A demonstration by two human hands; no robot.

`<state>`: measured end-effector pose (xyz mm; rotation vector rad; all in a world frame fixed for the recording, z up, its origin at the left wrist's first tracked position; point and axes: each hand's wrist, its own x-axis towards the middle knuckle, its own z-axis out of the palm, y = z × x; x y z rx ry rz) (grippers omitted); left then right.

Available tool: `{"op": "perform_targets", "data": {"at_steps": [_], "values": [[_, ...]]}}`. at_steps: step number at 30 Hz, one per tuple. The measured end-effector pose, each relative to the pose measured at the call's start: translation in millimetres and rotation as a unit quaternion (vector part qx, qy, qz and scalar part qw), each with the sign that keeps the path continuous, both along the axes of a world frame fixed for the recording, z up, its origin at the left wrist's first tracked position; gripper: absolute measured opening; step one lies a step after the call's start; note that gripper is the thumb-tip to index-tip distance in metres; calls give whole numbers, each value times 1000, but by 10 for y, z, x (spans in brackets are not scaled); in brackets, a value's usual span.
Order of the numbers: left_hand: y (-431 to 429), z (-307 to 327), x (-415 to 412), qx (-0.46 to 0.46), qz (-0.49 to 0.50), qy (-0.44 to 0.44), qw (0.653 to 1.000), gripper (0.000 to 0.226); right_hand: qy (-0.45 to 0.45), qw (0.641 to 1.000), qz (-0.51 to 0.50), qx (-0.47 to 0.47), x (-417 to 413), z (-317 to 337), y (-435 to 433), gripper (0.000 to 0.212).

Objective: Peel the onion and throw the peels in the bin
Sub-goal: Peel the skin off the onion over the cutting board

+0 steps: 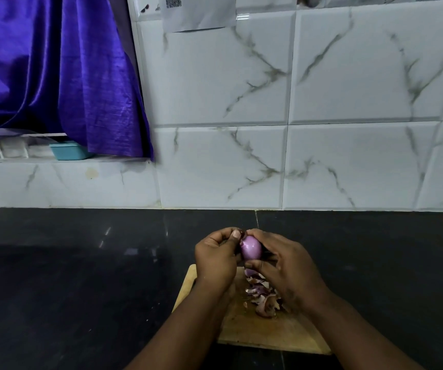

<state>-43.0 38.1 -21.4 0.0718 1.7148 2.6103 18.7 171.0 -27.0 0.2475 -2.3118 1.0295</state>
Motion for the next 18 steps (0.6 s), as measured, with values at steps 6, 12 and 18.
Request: {"op": "perform_targets", "data": {"at_steps": [6,12,18], "values": [[26,-60,6,25,-47,-19,998,15,-6,999,3,-42,-7,-40,118,59],[19,-61,18,9,-85,59,995,19,-12,995,-5,-97,-51,-81,248,61],[-24,-91,-48,-18,-140,70,988,35,-19,996,17,-80,-71,-112,240,62]]}}
